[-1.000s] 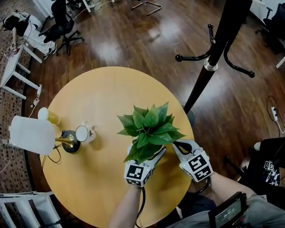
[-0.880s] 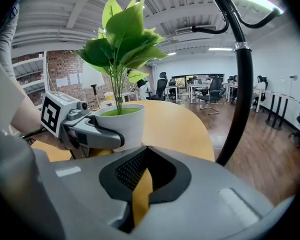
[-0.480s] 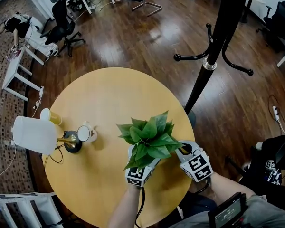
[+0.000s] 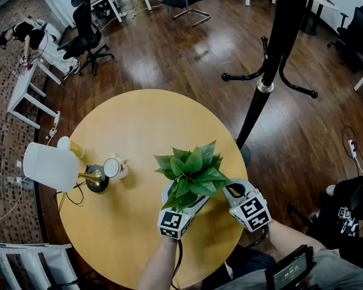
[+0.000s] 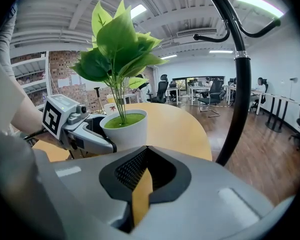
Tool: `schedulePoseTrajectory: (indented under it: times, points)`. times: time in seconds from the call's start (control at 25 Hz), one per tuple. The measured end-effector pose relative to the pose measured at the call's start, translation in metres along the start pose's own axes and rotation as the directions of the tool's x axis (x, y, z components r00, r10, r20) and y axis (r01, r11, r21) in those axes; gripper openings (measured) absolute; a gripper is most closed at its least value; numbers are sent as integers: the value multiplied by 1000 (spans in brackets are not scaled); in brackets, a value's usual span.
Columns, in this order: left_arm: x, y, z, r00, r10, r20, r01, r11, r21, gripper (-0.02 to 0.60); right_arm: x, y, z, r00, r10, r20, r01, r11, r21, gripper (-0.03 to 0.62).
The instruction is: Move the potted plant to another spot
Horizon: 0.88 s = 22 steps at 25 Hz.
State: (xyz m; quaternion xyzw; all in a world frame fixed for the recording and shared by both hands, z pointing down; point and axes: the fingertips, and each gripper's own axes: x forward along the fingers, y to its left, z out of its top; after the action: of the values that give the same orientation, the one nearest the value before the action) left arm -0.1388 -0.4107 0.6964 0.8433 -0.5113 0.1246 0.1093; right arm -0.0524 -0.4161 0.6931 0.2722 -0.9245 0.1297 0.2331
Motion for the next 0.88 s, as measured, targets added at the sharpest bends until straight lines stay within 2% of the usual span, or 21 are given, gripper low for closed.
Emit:
schedulePoseTrajectory:
  times: [0.16, 0.36, 0.52, 0.64, 0.88]
  points:
    - [-24, 0, 4, 999, 34, -2, -34, 998, -50, 456, -10, 4, 14, 1000, -4, 22, 4, 1000, -15, 8]
    - [-59, -24, 33, 999, 39, 26, -37, 995, -95, 283, -36, 18, 43, 998, 3, 59, -1, 1000, -26, 8]
    - [-84, -45, 59, 997, 53, 50, -48, 995, -87, 174, -61, 32, 65, 995, 7, 95, -3, 999, -44, 8]
    - [-102, -56, 78, 994, 91, 68, -85, 993, -82, 15, -81, 41, 81, 992, 10, 125, -4, 999, -52, 8]
    - [-131, -80, 125, 985, 113, 130, -106, 992, -64, 0, -118, 60, 109, 983, 24, 184, -10, 997, -73, 8]
